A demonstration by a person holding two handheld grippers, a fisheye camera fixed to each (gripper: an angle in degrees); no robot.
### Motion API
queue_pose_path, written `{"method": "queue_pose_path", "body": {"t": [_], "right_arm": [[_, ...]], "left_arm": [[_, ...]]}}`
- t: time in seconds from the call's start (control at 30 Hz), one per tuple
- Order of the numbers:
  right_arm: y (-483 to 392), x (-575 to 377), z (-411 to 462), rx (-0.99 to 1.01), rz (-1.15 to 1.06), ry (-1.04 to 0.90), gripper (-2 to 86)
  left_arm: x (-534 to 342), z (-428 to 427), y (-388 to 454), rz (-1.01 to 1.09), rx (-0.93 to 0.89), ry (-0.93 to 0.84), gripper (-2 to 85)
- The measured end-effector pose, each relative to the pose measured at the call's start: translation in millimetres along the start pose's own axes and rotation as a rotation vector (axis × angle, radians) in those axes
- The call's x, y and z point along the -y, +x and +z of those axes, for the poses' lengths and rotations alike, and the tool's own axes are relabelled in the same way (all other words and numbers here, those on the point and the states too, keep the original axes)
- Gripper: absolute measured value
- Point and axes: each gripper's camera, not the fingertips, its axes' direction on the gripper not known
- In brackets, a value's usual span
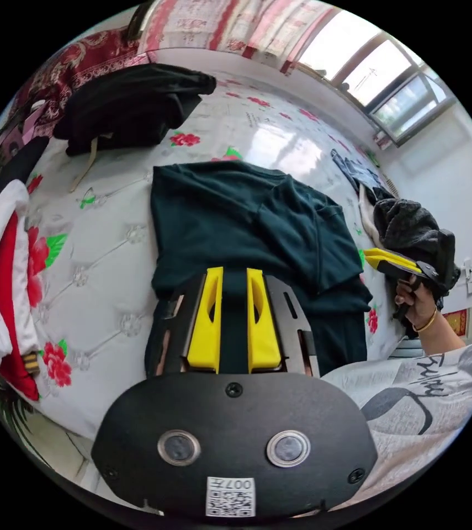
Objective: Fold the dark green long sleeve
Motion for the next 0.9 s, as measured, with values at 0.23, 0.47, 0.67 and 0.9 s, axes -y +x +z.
{"method": "queue_pose_path", "body": {"t": [0.23,0.47,0.67,0.9], "right_arm": [[20,12,22,0.054,0.104,-0.023,4.1],[20,11,25,-0.002,0.107,-0.051,4.1],[26,10,17,0.022,0.13,-0.03,4.1],[23,17,23,0.062,0.152,-0.054,4.7]], "left_arm": [[136,72,55,0.179,-0.138,-0.003,13.6],[144,132,99,0.323,0.025,-0.122,3.1],[85,-2,50,0.31,-0.129,0.162,-0.4],[-28,-108,-29,0.205,-0.201,0.222,-0.6]]}}
